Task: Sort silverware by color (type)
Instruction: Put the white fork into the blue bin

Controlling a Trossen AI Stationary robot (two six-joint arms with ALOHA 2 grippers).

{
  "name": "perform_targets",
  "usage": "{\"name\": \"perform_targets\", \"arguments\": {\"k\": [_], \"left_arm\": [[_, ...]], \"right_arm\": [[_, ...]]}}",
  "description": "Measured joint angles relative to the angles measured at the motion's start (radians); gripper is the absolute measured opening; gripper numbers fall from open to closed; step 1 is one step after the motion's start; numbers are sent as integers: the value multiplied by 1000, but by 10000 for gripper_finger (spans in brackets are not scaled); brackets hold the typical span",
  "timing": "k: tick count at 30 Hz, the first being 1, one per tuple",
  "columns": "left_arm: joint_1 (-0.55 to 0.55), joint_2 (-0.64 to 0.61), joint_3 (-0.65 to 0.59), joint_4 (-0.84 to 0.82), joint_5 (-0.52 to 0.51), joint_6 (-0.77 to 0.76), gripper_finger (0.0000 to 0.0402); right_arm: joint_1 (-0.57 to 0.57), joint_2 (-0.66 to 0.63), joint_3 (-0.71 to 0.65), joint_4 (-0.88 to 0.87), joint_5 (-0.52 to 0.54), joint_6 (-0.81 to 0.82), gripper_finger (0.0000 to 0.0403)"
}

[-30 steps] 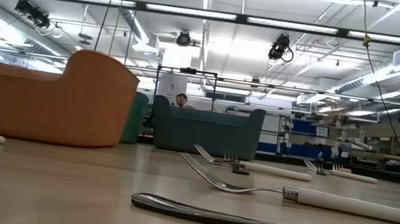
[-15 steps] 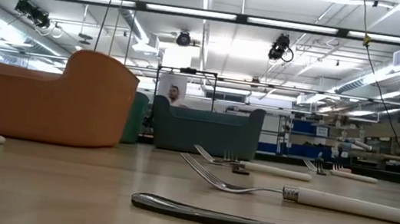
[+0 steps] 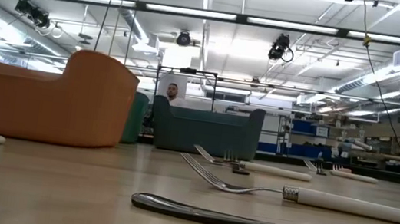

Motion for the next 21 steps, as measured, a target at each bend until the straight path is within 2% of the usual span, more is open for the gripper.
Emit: {"name": "perform_targets", "arguments": {"k": [8,13,21], "left_arm": [[92,33,0,91,-26,45,57],[149,32,0,96,-43,42,57],[210,32,0,92,-43,45,57]], "right_arm": [[-4,53,0,-19,40,-18,62],[-19,80,0,-27,58,-19,74],[-51,139,0,-27,67,-47,71]]}}
